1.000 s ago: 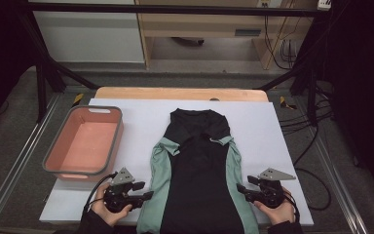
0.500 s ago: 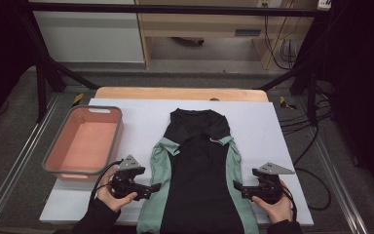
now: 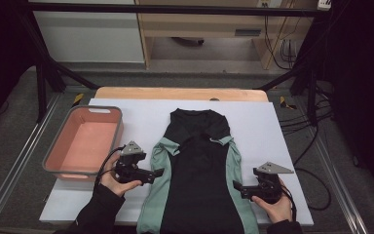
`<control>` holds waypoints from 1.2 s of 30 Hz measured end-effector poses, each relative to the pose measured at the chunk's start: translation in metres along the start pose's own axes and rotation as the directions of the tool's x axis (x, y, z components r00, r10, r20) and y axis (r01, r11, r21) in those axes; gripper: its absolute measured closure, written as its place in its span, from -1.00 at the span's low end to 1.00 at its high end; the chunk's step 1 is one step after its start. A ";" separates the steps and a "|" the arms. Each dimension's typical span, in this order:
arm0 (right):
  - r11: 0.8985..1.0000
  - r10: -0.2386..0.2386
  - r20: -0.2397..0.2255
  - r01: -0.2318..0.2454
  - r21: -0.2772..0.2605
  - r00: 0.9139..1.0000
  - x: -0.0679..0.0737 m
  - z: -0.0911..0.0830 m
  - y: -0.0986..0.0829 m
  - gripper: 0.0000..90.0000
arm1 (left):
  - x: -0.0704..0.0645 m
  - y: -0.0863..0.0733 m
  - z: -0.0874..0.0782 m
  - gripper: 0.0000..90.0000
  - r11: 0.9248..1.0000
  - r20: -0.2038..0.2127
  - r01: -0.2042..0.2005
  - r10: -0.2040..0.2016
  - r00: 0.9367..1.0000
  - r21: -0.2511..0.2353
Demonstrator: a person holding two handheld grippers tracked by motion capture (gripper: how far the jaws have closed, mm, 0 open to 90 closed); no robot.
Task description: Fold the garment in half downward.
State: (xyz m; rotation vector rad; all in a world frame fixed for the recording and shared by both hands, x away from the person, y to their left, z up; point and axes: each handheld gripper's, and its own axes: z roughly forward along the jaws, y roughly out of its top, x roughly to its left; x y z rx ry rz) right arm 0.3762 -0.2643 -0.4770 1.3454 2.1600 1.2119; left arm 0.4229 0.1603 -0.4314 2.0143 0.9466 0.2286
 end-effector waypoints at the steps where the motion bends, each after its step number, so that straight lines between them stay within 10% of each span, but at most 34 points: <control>1: 1.000 0.000 -0.001 0.000 0.001 1.000 0.000 0.000 0.000 -0.94 | 0.001 0.002 0.001 -0.91 1.000 -0.004 0.000 0.000 1.000 -0.002; 36: 1.000 -0.009 -0.006 0.009 0.015 1.000 0.000 0.002 -0.002 -0.93 | 0.046 0.065 0.051 -0.84 0.999 -0.141 0.033 -0.031 0.990 0.013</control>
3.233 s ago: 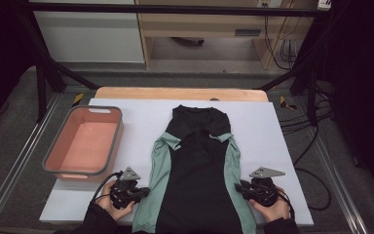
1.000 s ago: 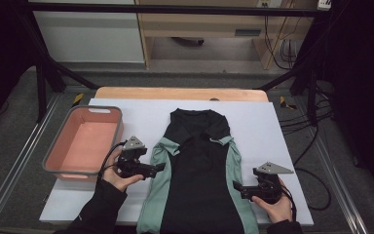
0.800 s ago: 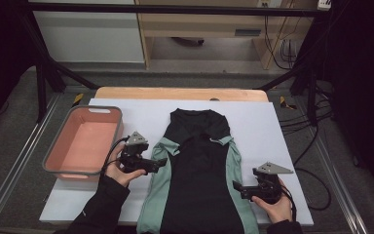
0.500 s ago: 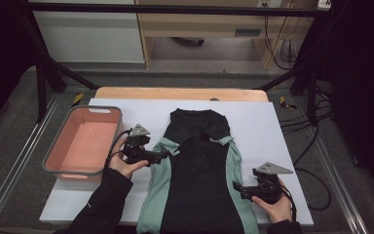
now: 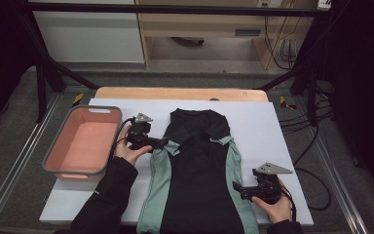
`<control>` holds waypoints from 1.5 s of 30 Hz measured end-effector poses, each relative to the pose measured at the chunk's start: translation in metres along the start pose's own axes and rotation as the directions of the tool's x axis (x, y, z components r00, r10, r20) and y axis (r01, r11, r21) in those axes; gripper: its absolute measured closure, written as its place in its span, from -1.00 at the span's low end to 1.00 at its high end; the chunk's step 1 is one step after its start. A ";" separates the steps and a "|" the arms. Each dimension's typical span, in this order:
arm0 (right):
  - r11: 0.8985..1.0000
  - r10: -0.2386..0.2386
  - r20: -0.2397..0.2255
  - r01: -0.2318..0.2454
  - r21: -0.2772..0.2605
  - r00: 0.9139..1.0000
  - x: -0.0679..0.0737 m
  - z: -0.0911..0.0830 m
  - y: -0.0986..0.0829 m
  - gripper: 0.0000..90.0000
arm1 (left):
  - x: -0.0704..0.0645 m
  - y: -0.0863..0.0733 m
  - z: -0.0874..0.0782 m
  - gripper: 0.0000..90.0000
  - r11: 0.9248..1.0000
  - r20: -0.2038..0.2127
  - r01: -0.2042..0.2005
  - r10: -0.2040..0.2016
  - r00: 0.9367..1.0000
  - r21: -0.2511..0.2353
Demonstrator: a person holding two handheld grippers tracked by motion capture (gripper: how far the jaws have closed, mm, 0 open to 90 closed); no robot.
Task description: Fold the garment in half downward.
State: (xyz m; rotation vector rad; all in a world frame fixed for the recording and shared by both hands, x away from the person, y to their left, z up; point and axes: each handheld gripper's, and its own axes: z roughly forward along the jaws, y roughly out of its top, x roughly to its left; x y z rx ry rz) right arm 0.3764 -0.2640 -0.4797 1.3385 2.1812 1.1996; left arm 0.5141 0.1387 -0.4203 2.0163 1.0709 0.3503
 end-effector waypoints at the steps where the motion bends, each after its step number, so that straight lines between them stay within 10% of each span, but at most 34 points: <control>1: 1.000 0.000 0.000 0.000 0.001 1.000 0.000 0.000 0.000 -0.93 | 0.001 0.001 0.002 -0.83 1.000 -0.001 0.002 -0.002 1.000 0.004; 21: 1.000 0.006 -0.003 -0.006 -0.001 1.000 -0.001 0.000 -0.001 -0.93 | 0.017 0.013 0.037 -0.57 0.999 -0.088 0.032 -0.033 0.996 -0.012; 45: 1.000 0.003 -0.010 -0.003 0.008 1.000 0.000 0.001 -0.001 -0.93 | 0.021 0.013 0.075 0.09 0.997 -0.058 0.055 -0.051 0.997 0.059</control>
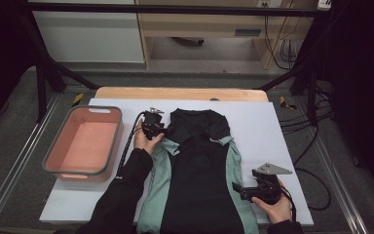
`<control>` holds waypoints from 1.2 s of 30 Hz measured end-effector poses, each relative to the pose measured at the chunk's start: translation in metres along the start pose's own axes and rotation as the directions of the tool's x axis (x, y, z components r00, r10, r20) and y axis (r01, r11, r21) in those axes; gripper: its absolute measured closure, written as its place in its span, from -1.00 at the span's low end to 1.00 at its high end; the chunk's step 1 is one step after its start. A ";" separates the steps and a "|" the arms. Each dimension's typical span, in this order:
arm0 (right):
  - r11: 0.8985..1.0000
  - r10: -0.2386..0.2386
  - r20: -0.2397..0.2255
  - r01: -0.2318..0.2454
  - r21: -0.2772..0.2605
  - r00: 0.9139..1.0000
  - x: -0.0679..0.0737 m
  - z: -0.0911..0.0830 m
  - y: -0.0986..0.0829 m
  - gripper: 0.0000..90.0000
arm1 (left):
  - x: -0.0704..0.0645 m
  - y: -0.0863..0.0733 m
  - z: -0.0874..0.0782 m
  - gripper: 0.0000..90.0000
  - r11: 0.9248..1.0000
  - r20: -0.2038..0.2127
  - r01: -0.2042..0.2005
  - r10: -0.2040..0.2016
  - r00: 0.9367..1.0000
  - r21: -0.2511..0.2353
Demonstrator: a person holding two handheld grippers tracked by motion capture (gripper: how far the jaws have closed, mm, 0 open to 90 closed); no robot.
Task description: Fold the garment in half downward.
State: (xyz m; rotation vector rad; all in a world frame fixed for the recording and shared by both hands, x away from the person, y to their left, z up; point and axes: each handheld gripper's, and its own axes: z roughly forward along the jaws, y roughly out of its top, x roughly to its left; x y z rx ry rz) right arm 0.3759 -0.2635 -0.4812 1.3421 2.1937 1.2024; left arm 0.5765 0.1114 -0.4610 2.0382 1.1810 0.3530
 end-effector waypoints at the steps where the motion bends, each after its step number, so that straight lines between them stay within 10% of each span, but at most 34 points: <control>1: 1.000 0.000 0.001 0.000 0.001 1.000 0.000 0.000 0.000 -0.93 | 0.000 0.000 0.001 0.11 1.000 0.001 0.007 -0.007 1.000 0.005; 17: 1.000 0.001 -0.002 -0.001 0.002 1.000 0.000 0.000 0.000 -0.94 | -0.003 -0.004 0.008 0.70 0.995 0.027 0.068 -0.070 0.997 0.072; 36: 1.000 0.006 0.016 -0.006 -0.009 1.000 0.000 0.000 0.004 -0.96 | -0.011 -0.006 0.009 0.82 0.997 -0.017 -0.050 0.051 0.999 0.062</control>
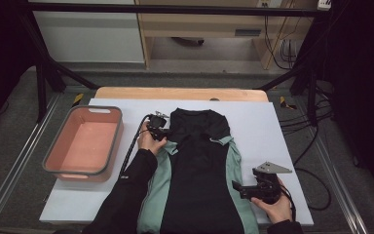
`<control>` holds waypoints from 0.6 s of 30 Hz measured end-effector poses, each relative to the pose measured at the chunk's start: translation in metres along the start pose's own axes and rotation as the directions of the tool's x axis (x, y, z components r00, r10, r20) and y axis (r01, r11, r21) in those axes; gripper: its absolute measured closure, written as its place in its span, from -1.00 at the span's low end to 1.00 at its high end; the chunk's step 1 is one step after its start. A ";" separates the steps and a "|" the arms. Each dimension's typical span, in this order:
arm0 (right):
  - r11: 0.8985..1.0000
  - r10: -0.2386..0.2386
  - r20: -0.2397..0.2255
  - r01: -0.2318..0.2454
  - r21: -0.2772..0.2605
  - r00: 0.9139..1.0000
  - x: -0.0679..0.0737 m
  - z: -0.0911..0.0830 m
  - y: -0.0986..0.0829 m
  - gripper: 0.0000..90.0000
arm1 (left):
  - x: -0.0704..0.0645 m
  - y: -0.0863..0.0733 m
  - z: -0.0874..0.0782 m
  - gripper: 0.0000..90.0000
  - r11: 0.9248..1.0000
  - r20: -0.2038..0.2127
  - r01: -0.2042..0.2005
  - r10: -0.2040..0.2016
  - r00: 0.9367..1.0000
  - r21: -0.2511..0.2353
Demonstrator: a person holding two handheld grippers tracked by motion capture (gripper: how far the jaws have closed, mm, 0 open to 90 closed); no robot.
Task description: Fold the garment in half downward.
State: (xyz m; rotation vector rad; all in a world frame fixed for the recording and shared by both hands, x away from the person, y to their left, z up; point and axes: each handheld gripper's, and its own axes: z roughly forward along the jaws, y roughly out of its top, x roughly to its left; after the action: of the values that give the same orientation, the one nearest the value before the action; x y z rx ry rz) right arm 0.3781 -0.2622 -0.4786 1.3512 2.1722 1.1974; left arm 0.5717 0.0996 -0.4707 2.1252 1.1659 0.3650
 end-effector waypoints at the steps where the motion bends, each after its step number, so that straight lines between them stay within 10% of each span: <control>1: 1.000 0.007 -0.002 -0.007 -0.002 1.000 0.001 0.000 0.001 -0.96 | 0.000 -0.001 0.000 0.82 1.000 0.002 -0.003 0.003 1.000 -0.004; 18: 0.999 0.018 0.007 -0.017 -0.036 1.000 -0.003 0.004 0.018 -0.93 | 0.001 -0.003 0.001 0.82 1.000 0.007 -0.014 0.014 1.000 -0.022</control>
State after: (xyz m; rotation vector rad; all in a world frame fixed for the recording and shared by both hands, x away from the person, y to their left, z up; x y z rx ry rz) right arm 0.3928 -0.2596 -0.4668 1.3608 2.1281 1.2295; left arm 0.5709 0.1014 -0.4733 2.1149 1.1378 0.3745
